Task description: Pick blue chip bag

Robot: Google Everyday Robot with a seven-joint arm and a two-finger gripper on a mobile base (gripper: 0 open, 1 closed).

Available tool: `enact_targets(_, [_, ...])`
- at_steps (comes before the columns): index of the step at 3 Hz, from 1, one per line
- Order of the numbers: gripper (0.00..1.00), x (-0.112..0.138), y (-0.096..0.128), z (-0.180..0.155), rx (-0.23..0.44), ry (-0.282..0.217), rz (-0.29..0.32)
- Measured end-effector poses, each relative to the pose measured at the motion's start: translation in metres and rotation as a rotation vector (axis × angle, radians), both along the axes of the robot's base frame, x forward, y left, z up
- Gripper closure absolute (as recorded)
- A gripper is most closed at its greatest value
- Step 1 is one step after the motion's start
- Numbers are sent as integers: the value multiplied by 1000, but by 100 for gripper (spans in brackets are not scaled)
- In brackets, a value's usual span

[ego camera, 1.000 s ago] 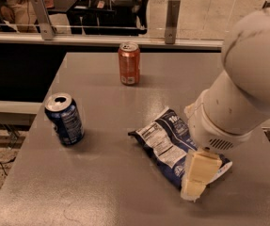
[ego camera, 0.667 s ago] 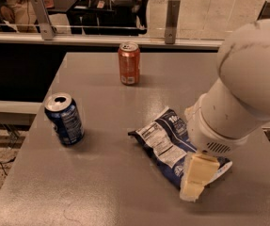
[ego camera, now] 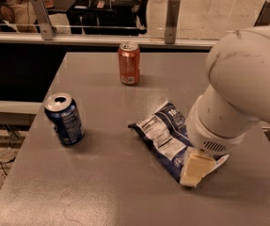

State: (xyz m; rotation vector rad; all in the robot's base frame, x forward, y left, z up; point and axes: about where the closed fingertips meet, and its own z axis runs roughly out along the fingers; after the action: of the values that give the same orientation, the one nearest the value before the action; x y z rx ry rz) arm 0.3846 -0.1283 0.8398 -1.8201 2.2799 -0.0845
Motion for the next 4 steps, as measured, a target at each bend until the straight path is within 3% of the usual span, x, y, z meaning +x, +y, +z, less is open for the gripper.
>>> enact_targets(2, [71, 2, -5, 15, 47, 27, -24])
enact_targets(3, [94, 6, -7, 39, 106, 41, -21])
enact_targets(4, [100, 11, -15, 68, 180, 53, -20])
